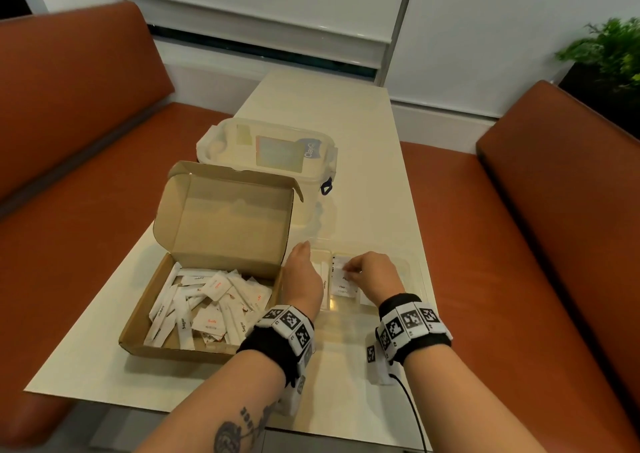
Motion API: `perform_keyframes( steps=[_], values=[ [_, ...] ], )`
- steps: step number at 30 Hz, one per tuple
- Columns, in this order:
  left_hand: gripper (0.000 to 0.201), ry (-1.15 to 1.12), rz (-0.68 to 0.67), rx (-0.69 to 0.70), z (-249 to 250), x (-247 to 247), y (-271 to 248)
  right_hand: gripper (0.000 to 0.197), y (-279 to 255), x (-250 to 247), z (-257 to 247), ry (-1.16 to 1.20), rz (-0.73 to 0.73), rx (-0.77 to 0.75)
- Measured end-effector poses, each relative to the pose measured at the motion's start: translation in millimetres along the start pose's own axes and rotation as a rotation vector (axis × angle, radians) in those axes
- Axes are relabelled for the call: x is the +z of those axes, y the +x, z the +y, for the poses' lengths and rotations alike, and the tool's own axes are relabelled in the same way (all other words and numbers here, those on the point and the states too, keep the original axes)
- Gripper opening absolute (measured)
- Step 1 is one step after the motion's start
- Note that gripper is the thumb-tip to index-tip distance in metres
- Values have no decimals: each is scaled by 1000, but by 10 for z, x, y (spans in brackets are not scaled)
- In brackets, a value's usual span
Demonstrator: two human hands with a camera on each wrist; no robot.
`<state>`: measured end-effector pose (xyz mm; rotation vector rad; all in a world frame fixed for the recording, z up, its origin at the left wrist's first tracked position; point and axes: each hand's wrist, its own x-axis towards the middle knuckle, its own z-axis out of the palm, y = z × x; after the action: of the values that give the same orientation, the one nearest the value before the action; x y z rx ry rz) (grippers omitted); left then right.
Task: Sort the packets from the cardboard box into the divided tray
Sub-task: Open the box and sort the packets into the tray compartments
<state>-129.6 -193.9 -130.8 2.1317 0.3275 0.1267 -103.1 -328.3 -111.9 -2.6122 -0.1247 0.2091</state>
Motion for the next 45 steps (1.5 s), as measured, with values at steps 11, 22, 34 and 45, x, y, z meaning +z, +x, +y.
perform_keyframes(
  steps=[11,22,34,45],
  values=[
    [64,45,18,-57,-60,14,34,16,-1,206,66,-166,44,-134],
    [62,53,-3,-81,-38,-13,44,9,-15,233,62,-262,53,-99],
    [52,51,-147,17,242,-205,-118,11,-206,3,-283,42,303,-97],
    [26,-86,178,-110,-118,-1331,42,16,-549,628,-1396,36,-75,-192]
  ],
)
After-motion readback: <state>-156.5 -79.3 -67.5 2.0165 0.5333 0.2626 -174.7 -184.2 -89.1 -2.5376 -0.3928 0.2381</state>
